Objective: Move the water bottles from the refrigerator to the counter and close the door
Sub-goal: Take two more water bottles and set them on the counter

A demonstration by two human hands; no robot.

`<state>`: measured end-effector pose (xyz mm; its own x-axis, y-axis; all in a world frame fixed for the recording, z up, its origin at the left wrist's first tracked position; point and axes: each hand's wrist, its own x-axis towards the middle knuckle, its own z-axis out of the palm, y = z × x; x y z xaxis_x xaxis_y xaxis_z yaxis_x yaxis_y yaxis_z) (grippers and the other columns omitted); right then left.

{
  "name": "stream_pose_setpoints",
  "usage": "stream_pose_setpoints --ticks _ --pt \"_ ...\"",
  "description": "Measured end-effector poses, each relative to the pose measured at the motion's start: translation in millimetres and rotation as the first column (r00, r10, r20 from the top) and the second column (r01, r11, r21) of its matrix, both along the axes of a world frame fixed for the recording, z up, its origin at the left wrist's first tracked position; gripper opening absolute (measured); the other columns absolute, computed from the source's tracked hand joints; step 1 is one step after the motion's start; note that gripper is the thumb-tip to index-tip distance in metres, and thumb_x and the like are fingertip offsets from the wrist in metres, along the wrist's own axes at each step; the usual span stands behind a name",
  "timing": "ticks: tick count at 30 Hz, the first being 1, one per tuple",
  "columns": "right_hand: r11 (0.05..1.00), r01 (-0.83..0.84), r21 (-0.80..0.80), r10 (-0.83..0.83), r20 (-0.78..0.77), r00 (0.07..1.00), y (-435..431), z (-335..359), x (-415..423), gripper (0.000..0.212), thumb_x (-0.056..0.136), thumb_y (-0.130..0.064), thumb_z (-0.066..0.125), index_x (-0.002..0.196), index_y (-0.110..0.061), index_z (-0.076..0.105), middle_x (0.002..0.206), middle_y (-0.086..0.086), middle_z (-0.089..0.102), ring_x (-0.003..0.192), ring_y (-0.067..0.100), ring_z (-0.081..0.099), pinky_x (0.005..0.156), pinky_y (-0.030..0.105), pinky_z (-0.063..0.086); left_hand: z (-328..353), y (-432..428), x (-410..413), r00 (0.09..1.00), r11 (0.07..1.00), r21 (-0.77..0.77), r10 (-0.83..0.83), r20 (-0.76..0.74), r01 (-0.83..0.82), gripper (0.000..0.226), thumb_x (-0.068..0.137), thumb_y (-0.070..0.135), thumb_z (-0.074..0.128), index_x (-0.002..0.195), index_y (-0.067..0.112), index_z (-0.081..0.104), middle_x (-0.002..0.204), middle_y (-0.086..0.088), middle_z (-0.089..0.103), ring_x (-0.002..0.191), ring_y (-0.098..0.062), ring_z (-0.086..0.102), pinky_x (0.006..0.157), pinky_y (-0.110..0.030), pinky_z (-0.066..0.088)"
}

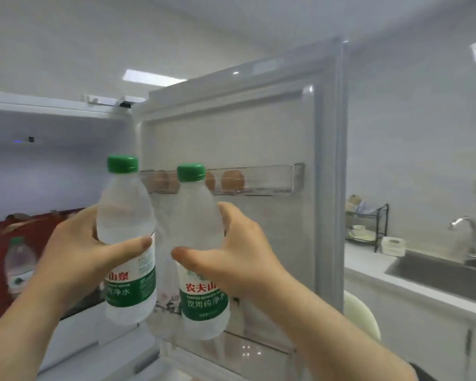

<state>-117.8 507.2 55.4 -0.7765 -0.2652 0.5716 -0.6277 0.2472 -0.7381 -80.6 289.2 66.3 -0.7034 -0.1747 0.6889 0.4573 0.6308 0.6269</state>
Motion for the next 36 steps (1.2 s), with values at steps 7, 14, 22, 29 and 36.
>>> stream_pose_setpoints --ticks 7,14,22,29,36 --pt "0.939 0.341 -0.051 -0.345 -0.076 0.936 120.4 12.2 65.2 0.057 0.062 -0.042 0.084 0.112 -0.030 0.060 0.098 -0.010 0.072 0.089 0.008 0.070 0.077 0.035 0.059 24.0 115.6 -16.4 0.877 0.876 0.039 -0.480 -0.011 0.480 0.052 0.035 0.062 0.079 0.085 0.057 0.068 0.086 0.020 0.075 0.085 -0.018 0.072 0.078 -0.053 0.056" --pt "0.738 0.672 -0.060 -0.675 -0.053 0.736 235.5 4.9 144.1 0.056 0.063 -0.040 0.086 0.111 -0.031 0.059 0.096 -0.012 0.072 0.086 0.002 0.069 0.070 0.023 0.058 16.6 254.2 -8.2 0.641 0.630 0.153 -0.767 -0.030 0.761 0.049 0.028 0.062 0.079 0.076 0.058 0.068 0.079 0.023 0.074 0.072 -0.004 0.072 0.073 -0.040 0.055" --pt "0.434 0.899 -0.050 -0.900 0.002 0.435 376.5 -17.6 229.6 0.059 0.059 -0.044 0.084 0.111 -0.034 0.057 0.100 -0.011 0.071 0.088 0.008 0.069 0.072 0.027 0.058 -6.3 442.4 21.6 0.343 0.343 0.169 -0.939 0.031 0.924 0.052 0.041 0.055 0.081 0.090 0.041 0.070 0.089 0.015 0.076 0.082 -0.011 0.073 0.074 -0.040 0.058" --pt "0.285 0.958 -0.022 -0.956 0.064 0.286 513.5 -46.1 270.1 0.056 0.058 -0.044 0.084 0.107 -0.036 0.058 0.097 -0.014 0.071 0.085 0.002 0.068 0.071 0.026 0.057 -49.7 604.6 37.8 0.222 0.242 0.252 -0.969 0.108 0.937 0.059 0.041 0.049 0.082 0.096 0.033 0.070 0.091 0.008 0.077 0.085 -0.015 0.073 0.076 -0.042 0.058" --pt "0.169 0.986 0.013 -0.971 0.172 0.164 647.7 -92.1 263.5 0.057 0.056 -0.049 0.082 0.104 -0.037 0.055 0.100 -0.011 0.070 0.090 0.008 0.067 0.079 0.039 0.058 -106.8 750.2 28.1 0.208 0.270 0.313 -0.953 0.218 0.911 0.048 0.059 0.025 0.090 0.095 0.038 0.062 0.088 0.014 0.073 0.080 -0.003 0.068 0.063 -0.022 0.048"
